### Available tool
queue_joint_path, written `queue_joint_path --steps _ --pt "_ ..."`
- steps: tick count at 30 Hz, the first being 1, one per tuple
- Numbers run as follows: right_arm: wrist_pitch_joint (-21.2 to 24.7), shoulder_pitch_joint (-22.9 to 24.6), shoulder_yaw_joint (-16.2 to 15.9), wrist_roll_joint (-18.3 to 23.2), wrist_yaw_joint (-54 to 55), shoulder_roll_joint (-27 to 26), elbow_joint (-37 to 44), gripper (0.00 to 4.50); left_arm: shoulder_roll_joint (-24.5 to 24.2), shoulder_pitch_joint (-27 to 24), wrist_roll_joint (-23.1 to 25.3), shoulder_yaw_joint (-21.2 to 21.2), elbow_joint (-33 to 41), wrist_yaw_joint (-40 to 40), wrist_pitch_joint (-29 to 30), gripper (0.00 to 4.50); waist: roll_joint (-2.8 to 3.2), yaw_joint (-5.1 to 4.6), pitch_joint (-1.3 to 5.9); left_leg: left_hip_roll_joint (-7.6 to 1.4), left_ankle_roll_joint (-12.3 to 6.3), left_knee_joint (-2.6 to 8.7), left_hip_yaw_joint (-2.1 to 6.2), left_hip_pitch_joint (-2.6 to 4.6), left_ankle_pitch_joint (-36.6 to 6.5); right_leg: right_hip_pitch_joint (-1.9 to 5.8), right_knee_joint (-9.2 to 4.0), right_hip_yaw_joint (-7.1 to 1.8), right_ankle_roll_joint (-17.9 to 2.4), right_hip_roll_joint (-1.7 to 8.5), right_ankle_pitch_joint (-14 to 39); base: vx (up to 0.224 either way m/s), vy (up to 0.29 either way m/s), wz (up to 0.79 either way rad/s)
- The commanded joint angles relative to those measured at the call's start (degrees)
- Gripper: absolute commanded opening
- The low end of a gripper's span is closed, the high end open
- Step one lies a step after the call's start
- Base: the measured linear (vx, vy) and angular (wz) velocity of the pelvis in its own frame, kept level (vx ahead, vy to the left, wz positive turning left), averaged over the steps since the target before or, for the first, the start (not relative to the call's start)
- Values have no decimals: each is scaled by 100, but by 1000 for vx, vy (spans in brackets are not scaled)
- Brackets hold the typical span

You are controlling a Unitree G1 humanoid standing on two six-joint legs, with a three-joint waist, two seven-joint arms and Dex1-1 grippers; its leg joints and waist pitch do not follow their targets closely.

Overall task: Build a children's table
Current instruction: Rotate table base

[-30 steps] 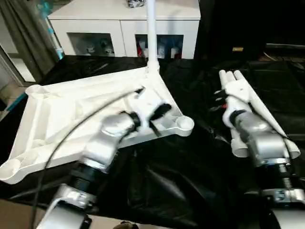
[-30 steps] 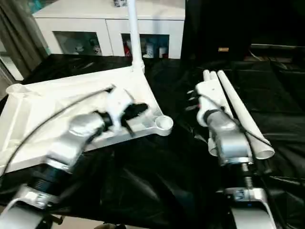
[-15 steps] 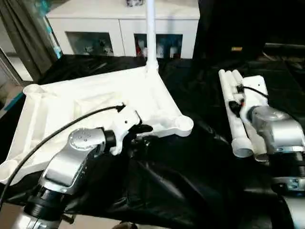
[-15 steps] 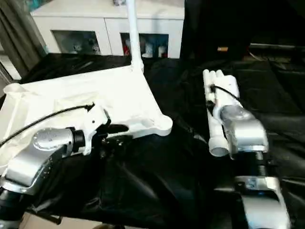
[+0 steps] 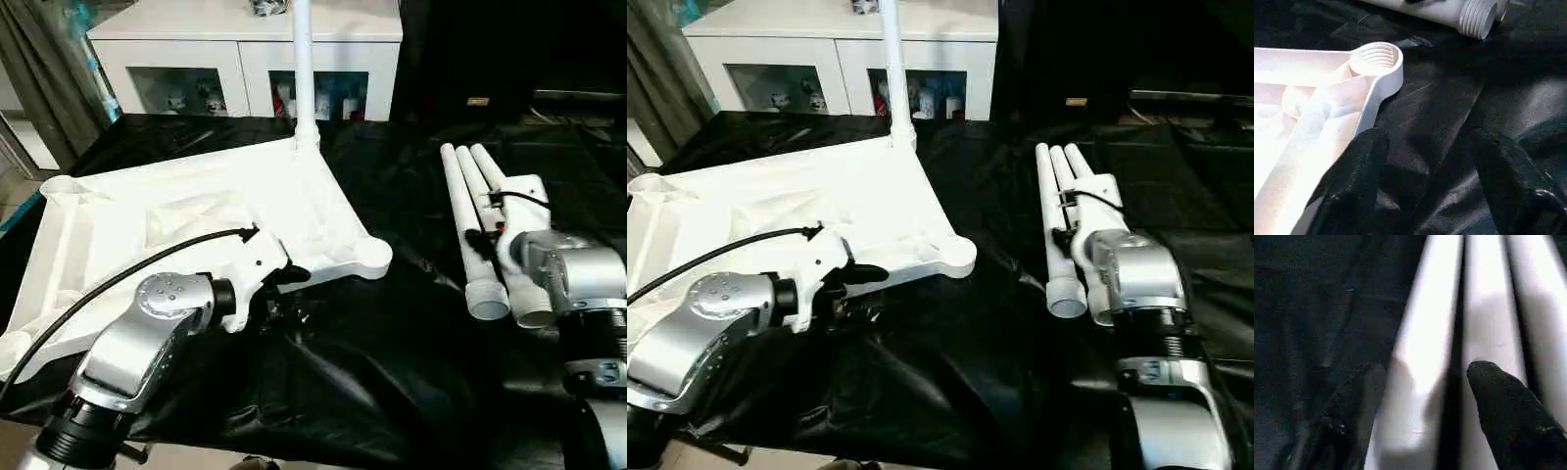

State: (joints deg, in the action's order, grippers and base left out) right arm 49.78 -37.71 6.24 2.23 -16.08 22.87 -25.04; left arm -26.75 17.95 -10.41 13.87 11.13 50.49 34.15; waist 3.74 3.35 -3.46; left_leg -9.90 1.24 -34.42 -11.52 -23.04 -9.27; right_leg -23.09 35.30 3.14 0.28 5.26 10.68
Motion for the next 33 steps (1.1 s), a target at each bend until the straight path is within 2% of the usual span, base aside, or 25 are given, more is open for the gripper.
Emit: queue_joint_path --steps 1,2,3,4,5,6,11,12,15,16,17,20,22,26,29,31,33 --pt "-30 -136 -57 62 -114 -25 2 349 -72 -30 -15 12 153 27 81 348 -145 14 442 -245 -32 348 125 180 -967 232 -394 -212 -1200 256 1149 0 0 0" --pt "-50 -166 -96 34 -128 -20 -22 358 -79 -36 -18 11 182 22 106 356 -145 15 442 -244 -33 348 125 176 -961 233 -388 -213 -1202 256 1143 0 0 0" --pt "-62 -209 -110 33 -156 -22 -76 367 -84 -46 -20 15 207 16 125 366 -178 14 444 -247 -38 348 122 177 -939 235 -390 -211 -1206 260 1139 0 0 0" --pt "-63 -230 -111 35 -165 -25 -107 376 -88 -53 -21 16 219 13 131 376 -159 22 443 -244 -46 344 125 178 -929 234 -386 -212 -1214 265 1158 0 0 0" --pt "-111 -286 -138 30 -199 -15 -219 384 -102 -69 -28 26 256 0 155 385 -193 17 441 -247 -50 344 119 176 -921 234 -392 -215 -1209 265 1166 0 0 0" --pt "-114 -307 -153 27 -212 -11 -283 393 -109 -81 -31 31 271 -5 161 394 -168 22 440 -247 -39 345 126 175 -925 232 -387 -213 -1217 268 1190 0 0 0" --pt "-19 -332 -225 88 -397 -13 -612 433 -145 -122 -38 70 299 -35 157 430 -201 17 445 -245 21 351 126 189 -1018 224 -387 -211 -1182 257 1186 0 0 0" --pt "78 -337 -328 8 -414 7 -765 448 -154 -137 -39 78 325 -35 173 445 -210 13 446 -247 29 348 127 189 -1043 226 -386 -212 -1207 263 1183 0 0 0" --pt "170 -363 -437 -79 -427 30 -1005 450 -161 -147 -35 83 363 -43 202 448 -212 7 443 -247 85 353 125 192 -1097 221 -391 -211 -1224 254 1193 0 0 0" --pt "217 -380 -410 -60 -418 20 -1060 450 -161 -147 -31 84 369 -50 204 448 -273 -1 440 -247 78 356 117 182 -1103 228 -398 -211 -1218 253 1207 0 0 0" --pt "267 -403 -392 -40 -430 13 -1122 450 -164 -148 -27 84 374 -55 206 448 -255 14 447 -250 88 355 125 191 -1109 232 -390 -213 -1218 266 1239 0 0 0" --pt "349 -462 -340 23 -481 -7 -1285 450 -191 -158 -33 98 401 -41 227 448 -257 12 439 -252 105 358 128 189 -1138 226 -391 -213 -1201 264 1267 0 0 0" --pt "310 -509 -323 33 -479 -3 -1423 423 -218 -158 -42 115 419 -23 233 450 -266 10 438 -251 143 358 129 192 -1200 219 -394 -213 -1185 264 1332 0 0 0" --pt "207 -632 -301 45 -486 9 -1730 403 -287 -112 -50 143 461 33 261 450 -273 10 432 -252 187 358 127 199 -1291 206 -400 -215 -1168 267 1430 0 0 0" --pt "150 -700 -273 47 -450 13 -1879 372 -313 -55 -35 159 458 51 269 450 -276 12 431 -250 210 360 130 195 -1327 206 -403 -216 -1145 267 1484 0 0 0" --pt "109 -741 -230 69 -399 8 -1975 359 -322 -22 -32 171 453 56 275 450 -254 14 429 -247 234 358 133 197 -1379 201 -405 -218 -1133 268 1537 0 0 0" --pt "64 -762 -148 98 -327 -9 -2042 340 -330 2 -29 180 439 65 266 450 -259 9 434 -247 248 359 136 198 -1392 204 -401 -216 -1133 264 1516 0 0 0"
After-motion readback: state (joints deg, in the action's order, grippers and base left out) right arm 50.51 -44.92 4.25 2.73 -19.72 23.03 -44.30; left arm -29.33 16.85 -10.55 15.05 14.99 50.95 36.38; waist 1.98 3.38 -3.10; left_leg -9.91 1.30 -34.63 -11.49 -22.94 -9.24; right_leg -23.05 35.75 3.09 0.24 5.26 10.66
